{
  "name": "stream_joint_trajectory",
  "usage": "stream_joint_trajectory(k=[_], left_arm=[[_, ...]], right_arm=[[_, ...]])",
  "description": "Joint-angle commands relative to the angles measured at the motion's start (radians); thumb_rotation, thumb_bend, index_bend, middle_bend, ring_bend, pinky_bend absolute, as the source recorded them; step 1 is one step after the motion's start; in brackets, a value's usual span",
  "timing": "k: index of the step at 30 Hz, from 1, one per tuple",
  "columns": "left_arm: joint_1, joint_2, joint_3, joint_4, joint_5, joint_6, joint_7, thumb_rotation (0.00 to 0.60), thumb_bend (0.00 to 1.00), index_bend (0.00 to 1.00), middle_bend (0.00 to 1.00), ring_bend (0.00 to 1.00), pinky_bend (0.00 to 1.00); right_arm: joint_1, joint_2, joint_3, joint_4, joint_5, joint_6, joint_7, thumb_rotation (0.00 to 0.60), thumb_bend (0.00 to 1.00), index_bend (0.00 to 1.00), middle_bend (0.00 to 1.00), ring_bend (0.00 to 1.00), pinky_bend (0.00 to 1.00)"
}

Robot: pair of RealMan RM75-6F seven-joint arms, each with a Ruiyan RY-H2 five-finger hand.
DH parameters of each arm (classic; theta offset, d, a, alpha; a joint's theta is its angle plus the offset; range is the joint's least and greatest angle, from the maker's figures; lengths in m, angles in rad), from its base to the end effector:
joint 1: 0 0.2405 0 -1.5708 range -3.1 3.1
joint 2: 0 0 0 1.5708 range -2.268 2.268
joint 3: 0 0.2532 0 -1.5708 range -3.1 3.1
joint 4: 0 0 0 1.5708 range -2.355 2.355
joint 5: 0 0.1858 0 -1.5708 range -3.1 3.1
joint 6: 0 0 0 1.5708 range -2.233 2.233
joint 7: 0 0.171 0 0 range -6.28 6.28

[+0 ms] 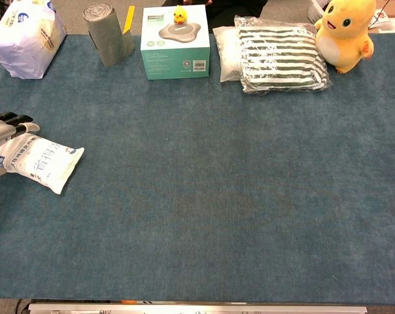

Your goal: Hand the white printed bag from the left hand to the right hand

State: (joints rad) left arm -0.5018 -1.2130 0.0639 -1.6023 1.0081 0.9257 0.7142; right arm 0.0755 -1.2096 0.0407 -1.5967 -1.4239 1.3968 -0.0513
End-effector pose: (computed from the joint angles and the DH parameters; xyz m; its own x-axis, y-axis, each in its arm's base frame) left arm -0.3051 0.2778 0.0728 0.7847 0.4493 0.4270 0.5754 -0.2722 -0.7712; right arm -0.3144 -0.1995 0.1412 0.3594 -0.1116 0.9265 -0.9273 0.0685 0.3679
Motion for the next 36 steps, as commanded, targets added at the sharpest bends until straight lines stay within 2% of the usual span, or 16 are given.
stream_joint_trajectory(k=[1, 13, 18, 26, 36], left_arm=[[-0.012, -0.004, 0.01, 0.0, -0.024, -0.003, 0.028, 0.6, 0.25, 0.08, 0.0, 0.0, 0.21], [-0.043, -0.01, 0.033, -0.018, -0.104, 0.003, 0.09, 0.6, 0.25, 0.04, 0.0, 0.0, 0.21], [-0.048, -0.022, 0.039, -0.008, -0.1, 0.017, 0.09, 0.6, 0.25, 0.05, 0.0, 0.0, 0.22], [-0.05, -0.034, 0.043, 0.008, -0.076, 0.028, 0.066, 0.6, 0.26, 0.16, 0.0, 0.0, 0.26], [-0.061, -0.042, 0.054, 0.006, -0.109, 0.03, 0.089, 0.6, 0.26, 0.19, 0.0, 0.0, 0.26]], right_arm=[[-0.001, -0.001, -0.001, 0.002, 0.001, 0.0, 0.001, 0.6, 0.1, 0.18, 0.35, 0.33, 0.33], [-0.005, -0.005, -0.002, 0.011, 0.005, -0.003, 0.008, 0.6, 0.1, 0.18, 0.35, 0.33, 0.33], [-0.006, -0.007, -0.002, 0.013, 0.005, -0.004, 0.008, 0.6, 0.1, 0.18, 0.35, 0.33, 0.33], [-0.007, -0.009, -0.002, 0.013, 0.005, -0.005, 0.009, 0.6, 0.1, 0.18, 0.35, 0.33, 0.33], [-0.01, -0.01, -0.003, 0.018, 0.007, -0.005, 0.014, 0.6, 0.1, 0.19, 0.35, 0.33, 0.33]])
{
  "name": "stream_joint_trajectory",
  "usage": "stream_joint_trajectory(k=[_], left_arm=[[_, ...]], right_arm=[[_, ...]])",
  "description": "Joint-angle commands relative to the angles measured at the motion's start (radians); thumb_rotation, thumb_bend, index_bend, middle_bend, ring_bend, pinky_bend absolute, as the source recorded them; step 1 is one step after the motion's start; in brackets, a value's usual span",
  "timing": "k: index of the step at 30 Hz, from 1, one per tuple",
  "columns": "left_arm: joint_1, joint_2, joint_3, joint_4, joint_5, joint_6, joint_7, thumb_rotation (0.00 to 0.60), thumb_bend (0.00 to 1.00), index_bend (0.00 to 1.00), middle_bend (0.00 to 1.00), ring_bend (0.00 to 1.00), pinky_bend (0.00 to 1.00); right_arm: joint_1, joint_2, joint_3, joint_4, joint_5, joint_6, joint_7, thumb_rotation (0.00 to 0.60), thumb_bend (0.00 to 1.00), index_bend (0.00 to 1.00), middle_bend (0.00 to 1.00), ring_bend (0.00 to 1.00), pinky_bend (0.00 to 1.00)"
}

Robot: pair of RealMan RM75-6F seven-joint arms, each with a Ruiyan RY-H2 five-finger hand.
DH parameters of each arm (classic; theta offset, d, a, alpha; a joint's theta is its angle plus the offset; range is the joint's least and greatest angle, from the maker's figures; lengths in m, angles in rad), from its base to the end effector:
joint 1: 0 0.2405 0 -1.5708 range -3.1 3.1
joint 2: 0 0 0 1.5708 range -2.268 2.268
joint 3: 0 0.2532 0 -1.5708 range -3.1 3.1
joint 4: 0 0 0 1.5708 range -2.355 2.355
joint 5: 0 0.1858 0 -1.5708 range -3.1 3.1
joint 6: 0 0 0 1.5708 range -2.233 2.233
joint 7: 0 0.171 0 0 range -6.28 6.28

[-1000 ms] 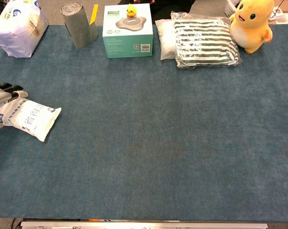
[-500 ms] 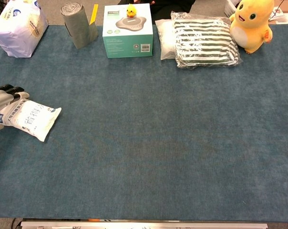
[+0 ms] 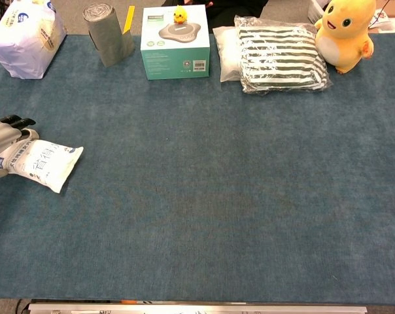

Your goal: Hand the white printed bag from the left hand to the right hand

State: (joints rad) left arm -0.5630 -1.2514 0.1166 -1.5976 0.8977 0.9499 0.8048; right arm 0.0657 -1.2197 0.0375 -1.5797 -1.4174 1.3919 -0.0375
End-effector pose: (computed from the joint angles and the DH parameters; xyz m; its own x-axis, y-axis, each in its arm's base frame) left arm -0.3061 0.2814 0.0617 0.8064 0.4678 0.3617 0.5256 -0.2868 -0.8009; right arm -0.3202 -0.1957 0.1385 0.3501 -0.1217 0.9288 -0.9284 0.0863 0.3613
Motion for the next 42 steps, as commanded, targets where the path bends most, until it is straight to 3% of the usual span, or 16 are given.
stream_joint_trajectory(k=[1, 23, 42], left_arm=[[0.001, -0.006, 0.001, 0.004, 0.008, 0.01, -0.007, 0.6, 0.26, 0.22, 0.0, 0.0, 0.27], [0.061, -0.019, -0.012, 0.032, 0.147, 0.077, -0.175, 0.6, 0.26, 0.61, 0.03, 0.05, 0.38], [0.097, 0.042, -0.066, -0.093, 0.153, 0.116, -0.292, 0.6, 0.26, 0.69, 0.07, 0.08, 0.39]], right_arm=[[0.0, -0.001, 0.0, 0.001, 0.0, 0.0, 0.0, 0.6, 0.1, 0.19, 0.35, 0.33, 0.33], [-0.001, -0.004, 0.002, 0.002, 0.0, -0.001, 0.0, 0.6, 0.1, 0.19, 0.35, 0.33, 0.33], [-0.001, -0.006, 0.005, 0.001, -0.004, 0.004, 0.004, 0.6, 0.1, 0.19, 0.35, 0.33, 0.33]])
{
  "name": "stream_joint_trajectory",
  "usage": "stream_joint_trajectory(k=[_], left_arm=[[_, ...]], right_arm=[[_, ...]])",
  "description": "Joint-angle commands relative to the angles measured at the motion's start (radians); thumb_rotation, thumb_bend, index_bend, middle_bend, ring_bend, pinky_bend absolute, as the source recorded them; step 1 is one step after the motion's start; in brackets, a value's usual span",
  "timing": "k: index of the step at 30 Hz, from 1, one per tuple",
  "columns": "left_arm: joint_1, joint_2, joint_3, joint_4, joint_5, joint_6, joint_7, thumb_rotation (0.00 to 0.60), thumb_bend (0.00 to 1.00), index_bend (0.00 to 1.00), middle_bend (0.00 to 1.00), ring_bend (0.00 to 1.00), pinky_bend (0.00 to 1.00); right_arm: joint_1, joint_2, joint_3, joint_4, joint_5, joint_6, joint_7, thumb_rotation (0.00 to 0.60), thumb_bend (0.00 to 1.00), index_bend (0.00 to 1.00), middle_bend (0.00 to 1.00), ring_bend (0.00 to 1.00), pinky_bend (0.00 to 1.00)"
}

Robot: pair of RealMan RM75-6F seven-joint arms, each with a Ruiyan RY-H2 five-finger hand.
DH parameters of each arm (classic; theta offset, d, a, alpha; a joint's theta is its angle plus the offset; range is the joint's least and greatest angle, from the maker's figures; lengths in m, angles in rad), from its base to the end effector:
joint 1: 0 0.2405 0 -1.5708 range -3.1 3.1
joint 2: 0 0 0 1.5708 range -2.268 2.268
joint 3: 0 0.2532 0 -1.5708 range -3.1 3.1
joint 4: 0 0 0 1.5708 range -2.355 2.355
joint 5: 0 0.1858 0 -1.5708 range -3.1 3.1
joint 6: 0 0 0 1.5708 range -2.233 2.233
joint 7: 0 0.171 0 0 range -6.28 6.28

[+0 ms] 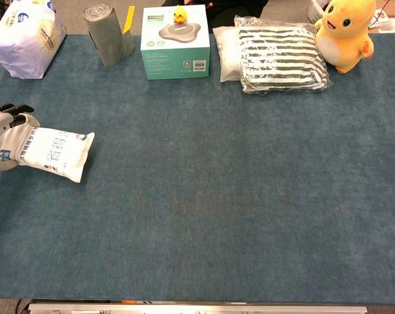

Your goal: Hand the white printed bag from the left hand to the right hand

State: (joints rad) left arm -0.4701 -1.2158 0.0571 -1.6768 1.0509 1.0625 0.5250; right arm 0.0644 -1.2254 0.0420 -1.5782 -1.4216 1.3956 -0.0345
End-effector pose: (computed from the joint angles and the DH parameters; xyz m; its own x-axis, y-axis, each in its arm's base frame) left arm -0.2855 0.2726 0.0796 0.6478 0.4086 0.6429 0.7435 -0.1554 -0.6504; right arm -0.3189 -0.1964 0.1379 0.3444 -0.1140 0.9319 -0.9313 0.0838 0.3544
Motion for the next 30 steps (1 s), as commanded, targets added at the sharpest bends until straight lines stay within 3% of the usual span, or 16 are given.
stream_joint_trajectory(k=[1, 15, 30], left_arm=[[0.005, 0.009, -0.009, -0.022, -0.001, 0.004, -0.015, 0.6, 0.26, 0.69, 0.07, 0.08, 0.39], [-0.022, -0.032, -0.045, -0.134, -0.009, 0.023, 0.036, 0.6, 0.26, 0.69, 0.07, 0.08, 0.38], [-0.105, -0.211, -0.134, -0.131, -0.119, 0.068, 0.156, 0.6, 0.26, 0.69, 0.07, 0.08, 0.34]], right_arm=[[0.0, 0.0, 0.0, -0.002, -0.001, 0.0, 0.002, 0.6, 0.1, 0.19, 0.35, 0.33, 0.33], [0.044, 0.003, 0.019, -0.111, -0.052, -0.007, -0.038, 0.6, 0.1, 0.19, 0.35, 0.33, 0.33], [0.139, -0.042, 0.042, -0.235, -0.085, -0.078, -0.154, 0.6, 0.09, 0.19, 0.34, 0.33, 0.33]])
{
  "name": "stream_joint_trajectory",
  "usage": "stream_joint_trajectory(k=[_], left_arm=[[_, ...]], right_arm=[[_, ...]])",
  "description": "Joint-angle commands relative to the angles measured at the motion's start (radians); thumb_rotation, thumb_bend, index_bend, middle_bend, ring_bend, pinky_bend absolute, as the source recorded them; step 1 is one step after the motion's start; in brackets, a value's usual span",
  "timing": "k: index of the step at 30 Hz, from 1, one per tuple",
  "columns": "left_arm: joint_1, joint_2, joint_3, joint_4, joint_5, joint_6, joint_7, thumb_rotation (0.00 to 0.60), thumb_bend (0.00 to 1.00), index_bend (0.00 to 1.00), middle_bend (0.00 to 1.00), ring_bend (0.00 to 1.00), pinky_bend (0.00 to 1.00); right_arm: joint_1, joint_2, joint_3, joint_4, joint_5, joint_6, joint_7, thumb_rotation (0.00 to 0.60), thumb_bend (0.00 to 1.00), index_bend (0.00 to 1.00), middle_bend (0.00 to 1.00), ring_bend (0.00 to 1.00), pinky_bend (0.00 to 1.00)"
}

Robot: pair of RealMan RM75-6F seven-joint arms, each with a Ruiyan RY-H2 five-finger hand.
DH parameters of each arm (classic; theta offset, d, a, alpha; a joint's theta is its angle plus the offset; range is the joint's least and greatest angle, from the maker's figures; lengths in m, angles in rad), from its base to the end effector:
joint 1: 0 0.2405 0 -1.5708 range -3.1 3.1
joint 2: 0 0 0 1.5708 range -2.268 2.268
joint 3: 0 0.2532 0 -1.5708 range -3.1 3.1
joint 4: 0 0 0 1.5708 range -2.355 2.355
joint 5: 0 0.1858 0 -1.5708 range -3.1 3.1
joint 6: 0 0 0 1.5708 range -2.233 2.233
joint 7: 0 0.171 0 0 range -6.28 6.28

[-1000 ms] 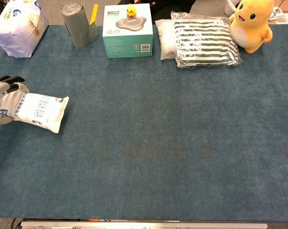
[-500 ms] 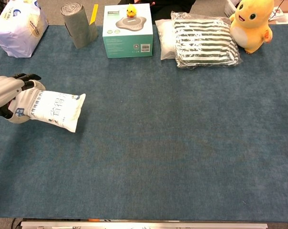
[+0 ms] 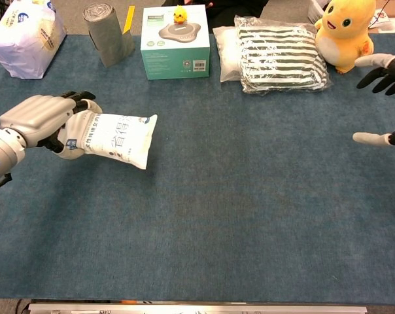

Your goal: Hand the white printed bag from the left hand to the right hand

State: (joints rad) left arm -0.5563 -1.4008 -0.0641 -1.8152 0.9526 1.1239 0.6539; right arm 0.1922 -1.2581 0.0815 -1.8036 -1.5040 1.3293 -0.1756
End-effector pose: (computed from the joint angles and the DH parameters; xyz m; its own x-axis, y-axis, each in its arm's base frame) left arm -0.1945 0.2893 0.0262 0.5190 0.3623 0.7742 0.8548 -0.2171 -0.4714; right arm -0.2258 -0.2307 0.1068 0.2671 -0.1182 0.9564 -0.9548 -0.1666 0.2461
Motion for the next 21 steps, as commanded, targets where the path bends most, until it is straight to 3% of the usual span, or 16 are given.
stream_joint_trajectory(k=[1, 14, 21], left_arm=[[-0.028, -0.037, -0.018, 0.01, -0.035, 0.006, 0.041, 0.6, 0.26, 0.69, 0.07, 0.08, 0.34], [-0.109, -0.123, -0.082, 0.036, -0.16, 0.008, 0.088, 0.6, 0.26, 0.69, 0.06, 0.08, 0.34], [-0.147, -0.119, -0.12, -0.012, -0.222, 0.003, 0.086, 0.6, 0.26, 0.69, 0.06, 0.08, 0.34]], right_arm=[[0.02, -0.016, 0.005, -0.016, -0.003, -0.02, -0.023, 0.6, 0.09, 0.19, 0.33, 0.33, 0.33], [0.104, -0.125, 0.013, -0.055, 0.016, -0.096, -0.168, 0.6, 0.06, 0.19, 0.28, 0.27, 0.33], [0.142, -0.19, 0.014, -0.03, -0.003, -0.107, -0.212, 0.6, 0.06, 0.19, 0.27, 0.26, 0.33]])
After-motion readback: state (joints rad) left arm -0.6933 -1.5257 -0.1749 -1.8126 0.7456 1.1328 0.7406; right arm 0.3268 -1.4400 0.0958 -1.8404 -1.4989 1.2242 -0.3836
